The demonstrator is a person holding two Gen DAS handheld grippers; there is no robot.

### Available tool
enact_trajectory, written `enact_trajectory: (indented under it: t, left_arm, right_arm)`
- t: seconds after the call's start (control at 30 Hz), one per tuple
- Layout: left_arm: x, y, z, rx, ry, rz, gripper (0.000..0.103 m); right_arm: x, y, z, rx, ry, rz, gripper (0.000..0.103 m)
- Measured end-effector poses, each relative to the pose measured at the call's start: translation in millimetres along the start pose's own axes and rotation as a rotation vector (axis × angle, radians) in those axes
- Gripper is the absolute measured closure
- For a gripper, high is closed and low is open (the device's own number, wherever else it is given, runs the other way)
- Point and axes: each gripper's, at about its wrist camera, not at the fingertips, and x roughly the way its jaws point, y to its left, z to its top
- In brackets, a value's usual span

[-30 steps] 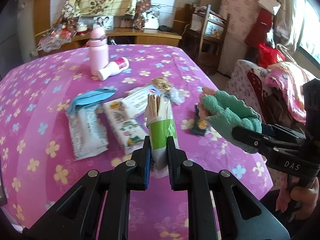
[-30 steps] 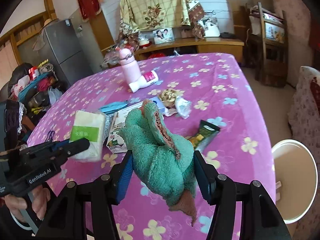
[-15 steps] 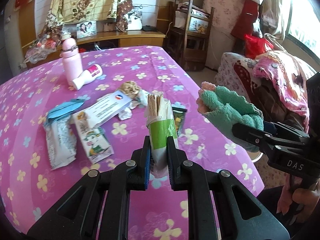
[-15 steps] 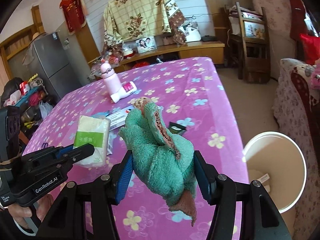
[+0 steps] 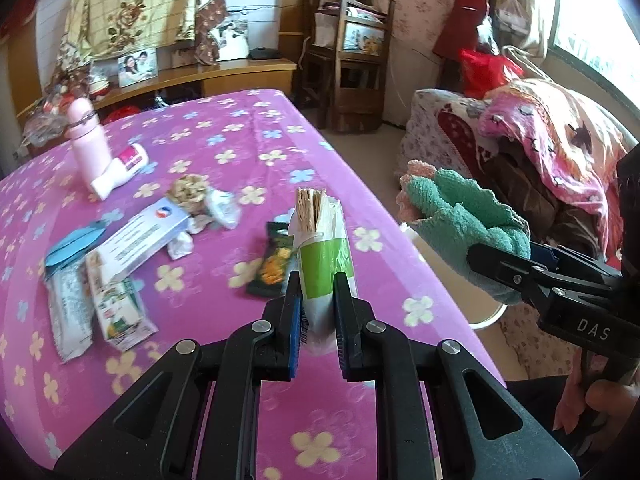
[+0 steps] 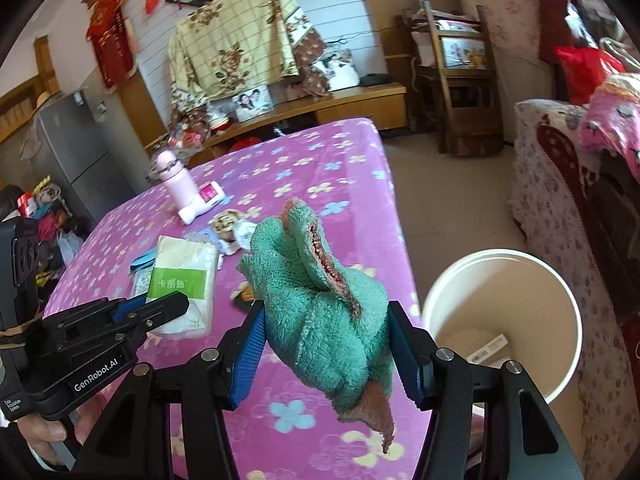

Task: Collect trash
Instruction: 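Carry the packet and towel over the bucket and open both tools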

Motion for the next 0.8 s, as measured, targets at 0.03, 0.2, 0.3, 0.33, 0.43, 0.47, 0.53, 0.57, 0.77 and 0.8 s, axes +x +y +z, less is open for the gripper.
enact_trajectory:
  t: [0.03, 0.2, 0.3, 0.33, 0.43, 0.47, 0.53, 0.57, 0.77, 0.8]
  left_arm:
    - [1.6, -3.7, 1.4, 0.007, 0.001, -0.003, 0.091]
    - [12.9, -28.0, 8.1, 0.043, 0.008, -0.022, 0.091]
    - [19.2, -41.3, 11.2, 0.062, 0.012, -0.031, 0.091]
    - [22.0, -46.3, 12.8, 0.069, 0.014, -0.035, 0.091]
    - [28.6, -55.9, 15.5, 0.079, 0.020, -0.047, 0.091]
    - [31.6, -60.4, 16.3, 0.082, 0.024, -0.051, 0.091]
    - [36.5, -66.6, 17.9, 0.089, 0.030, -0.061, 0.091]
    - [38.9, -69.7, 18.7, 0.093, 0.033, -0.065, 0.091]
    - [53.1, -88.3, 22.6, 0.106, 0.050, -0.094, 0.091]
    - [55.5, -91.3, 23.2, 0.108, 0.053, -0.099, 0.091]
  right_arm:
    - [-1.0, -4.4, -0.6, 0.006, -0.001, -0.004, 0.046]
    - [-7.2, -28.3, -2.2, 0.042, -0.007, -0.027, 0.046]
    - [-10.6, -41.4, -2.7, 0.064, -0.011, -0.041, 0.046]
    - [-12.0, -45.3, -3.2, 0.069, -0.013, -0.045, 0.046]
    - [-14.5, -55.5, -4.5, 0.083, -0.016, -0.063, 0.046]
    - [-15.0, -58.9, -4.7, 0.086, -0.016, -0.069, 0.046]
    - [-15.7, -66.3, -5.4, 0.093, -0.016, -0.080, 0.046]
    - [-16.2, -70.6, -5.5, 0.100, -0.016, -0.087, 0.046]
    - [-19.8, -88.6, -6.8, 0.129, -0.023, -0.121, 0.046]
    - [-20.2, -91.8, -7.2, 0.134, -0.025, -0.131, 0.046]
